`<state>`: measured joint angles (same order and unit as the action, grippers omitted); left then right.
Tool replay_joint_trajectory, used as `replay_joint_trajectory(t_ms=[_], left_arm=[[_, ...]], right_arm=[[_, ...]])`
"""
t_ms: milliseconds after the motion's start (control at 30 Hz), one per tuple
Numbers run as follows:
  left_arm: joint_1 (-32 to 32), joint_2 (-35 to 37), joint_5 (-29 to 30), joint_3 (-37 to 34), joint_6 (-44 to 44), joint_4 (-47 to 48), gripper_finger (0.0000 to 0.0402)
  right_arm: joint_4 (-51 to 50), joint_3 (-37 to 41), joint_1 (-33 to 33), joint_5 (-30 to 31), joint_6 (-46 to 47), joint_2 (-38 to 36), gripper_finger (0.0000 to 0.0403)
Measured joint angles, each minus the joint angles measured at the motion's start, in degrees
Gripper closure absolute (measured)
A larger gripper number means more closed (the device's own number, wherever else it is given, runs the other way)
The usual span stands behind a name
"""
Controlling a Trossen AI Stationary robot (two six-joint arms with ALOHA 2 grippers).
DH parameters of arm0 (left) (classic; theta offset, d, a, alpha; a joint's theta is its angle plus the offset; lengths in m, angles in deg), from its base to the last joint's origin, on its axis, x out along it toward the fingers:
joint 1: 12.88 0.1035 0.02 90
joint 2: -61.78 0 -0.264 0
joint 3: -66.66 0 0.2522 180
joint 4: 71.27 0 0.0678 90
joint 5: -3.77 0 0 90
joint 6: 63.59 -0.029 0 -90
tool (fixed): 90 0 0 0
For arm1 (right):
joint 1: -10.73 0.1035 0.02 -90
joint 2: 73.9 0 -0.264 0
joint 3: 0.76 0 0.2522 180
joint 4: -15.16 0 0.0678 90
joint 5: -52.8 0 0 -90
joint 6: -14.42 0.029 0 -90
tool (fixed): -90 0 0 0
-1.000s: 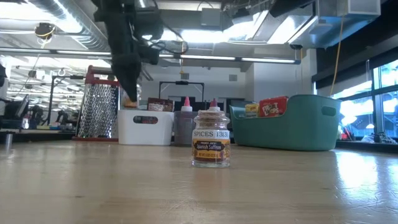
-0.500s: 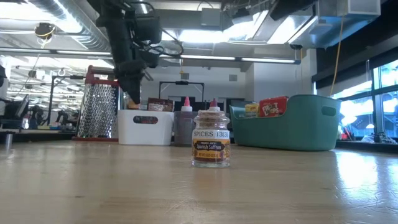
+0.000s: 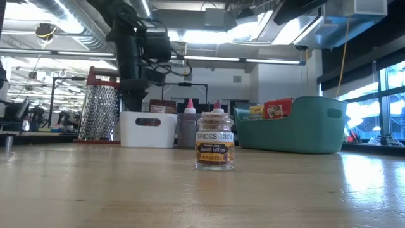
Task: Pick & Place Kitchen Items
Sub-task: Put the left brown spice can into the left white bin, then put the yellow food coloring bottle into the middle black transparent bin
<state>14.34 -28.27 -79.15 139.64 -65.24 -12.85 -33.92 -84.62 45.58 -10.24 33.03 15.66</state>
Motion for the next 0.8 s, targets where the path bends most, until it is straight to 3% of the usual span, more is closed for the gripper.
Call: replay_joint_trajectory(t_ms=[133, 800], left_arm=[[0.3, -0.6, -2.6, 0.3, -0.1, -1.2, 0.0206], [0.3, -2.8, -2.2, 0.2, 0.9, -4.1, 0.0152]], right_arm=[[-0.2, 0.0, 0.0, 0.0, 0.0, 0.0, 0.0149], [0.0, 0.0, 0.1, 0.0, 0.2, 0.0, 0.0149]])
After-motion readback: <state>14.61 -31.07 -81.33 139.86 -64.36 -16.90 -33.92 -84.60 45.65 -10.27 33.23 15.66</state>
